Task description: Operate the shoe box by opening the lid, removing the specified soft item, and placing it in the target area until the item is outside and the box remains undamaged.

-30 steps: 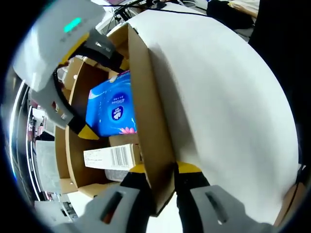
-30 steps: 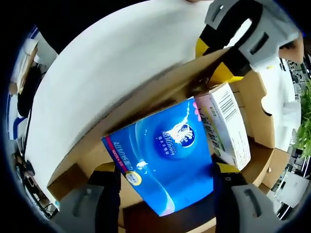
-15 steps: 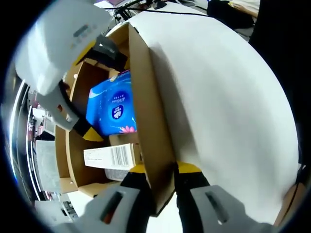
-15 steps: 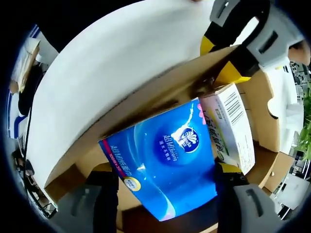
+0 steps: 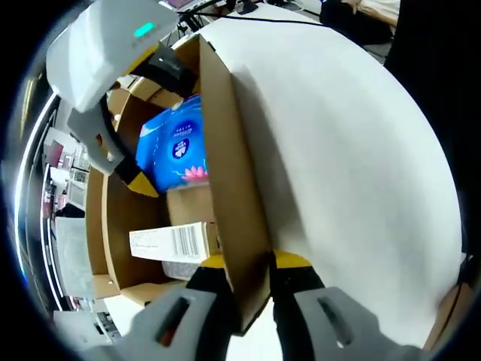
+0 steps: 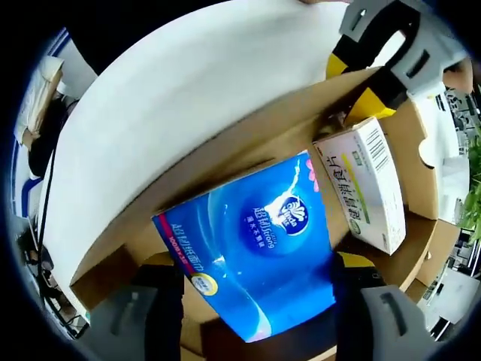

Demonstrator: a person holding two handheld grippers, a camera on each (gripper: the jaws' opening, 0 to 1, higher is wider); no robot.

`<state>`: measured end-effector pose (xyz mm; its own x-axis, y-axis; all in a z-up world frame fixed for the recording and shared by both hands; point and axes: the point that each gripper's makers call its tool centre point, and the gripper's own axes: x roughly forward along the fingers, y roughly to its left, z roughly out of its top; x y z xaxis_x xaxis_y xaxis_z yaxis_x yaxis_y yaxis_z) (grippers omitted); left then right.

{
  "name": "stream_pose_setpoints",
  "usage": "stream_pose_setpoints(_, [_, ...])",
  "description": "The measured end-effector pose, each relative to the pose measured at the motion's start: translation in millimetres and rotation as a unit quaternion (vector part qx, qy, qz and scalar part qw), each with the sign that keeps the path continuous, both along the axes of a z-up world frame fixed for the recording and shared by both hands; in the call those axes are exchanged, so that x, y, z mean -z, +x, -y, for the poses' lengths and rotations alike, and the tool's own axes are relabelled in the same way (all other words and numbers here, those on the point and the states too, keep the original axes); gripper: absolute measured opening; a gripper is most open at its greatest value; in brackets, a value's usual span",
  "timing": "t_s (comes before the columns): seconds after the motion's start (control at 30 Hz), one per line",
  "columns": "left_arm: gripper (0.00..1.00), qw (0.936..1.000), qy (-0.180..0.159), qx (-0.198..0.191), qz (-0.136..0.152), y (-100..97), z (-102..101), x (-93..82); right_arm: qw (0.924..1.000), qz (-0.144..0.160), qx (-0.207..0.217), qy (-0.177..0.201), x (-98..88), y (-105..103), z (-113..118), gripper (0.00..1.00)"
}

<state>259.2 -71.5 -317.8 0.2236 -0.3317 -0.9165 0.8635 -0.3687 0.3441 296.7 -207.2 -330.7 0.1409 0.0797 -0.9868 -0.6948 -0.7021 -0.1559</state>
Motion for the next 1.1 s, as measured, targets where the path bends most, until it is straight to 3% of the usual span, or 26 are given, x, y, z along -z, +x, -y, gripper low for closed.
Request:
stream_pose_setpoints(0.23, [0.15,1.0,0.001,0.0,0.0,0.2,1,0.4,0.9999,-0.007,0.003,-0.013,-0.8,-3,14,0.84])
stream_pose_setpoints(0.63, [0.15,1.0,0.001,0.001,0.0,-1.7,1,0.9,0.9995,-0.011,-0.015,-0.026,-2.7,-2,12,0.83])
stream_pose_setpoints(0.7, [0.15,1.0,0.001,0.002,0.0,-1.2,1,1.2,0.9984,-0.009,-0.047,-0.031,-0.9,-1,11,0.82])
stream_pose_setpoints(0.77, [0.15,1.0,0.002,0.002,0.0,-0.1,1,1.5,0.9917,0.014,-0.112,-0.062,-0.5,4,17,0.81])
stream_pose_setpoints(0.9, [0.15,1.0,0.001,0.001,0.0,0.4,1,1.7,0.9919,0.005,-0.117,-0.05,3.3,2,13,0.81])
stream_pose_setpoints(1.0, [0.15,1.0,0.001,0.002,0.0,0.7,1,1.8,0.9872,-0.002,-0.149,-0.058,7.2,-5,8,0.81])
stream_pose_setpoints(1.1, [0.15,1.0,0.002,0.002,0.0,0.6,1,1.8,0.988,-0.005,-0.141,-0.062,7.9,-2,9,0.81])
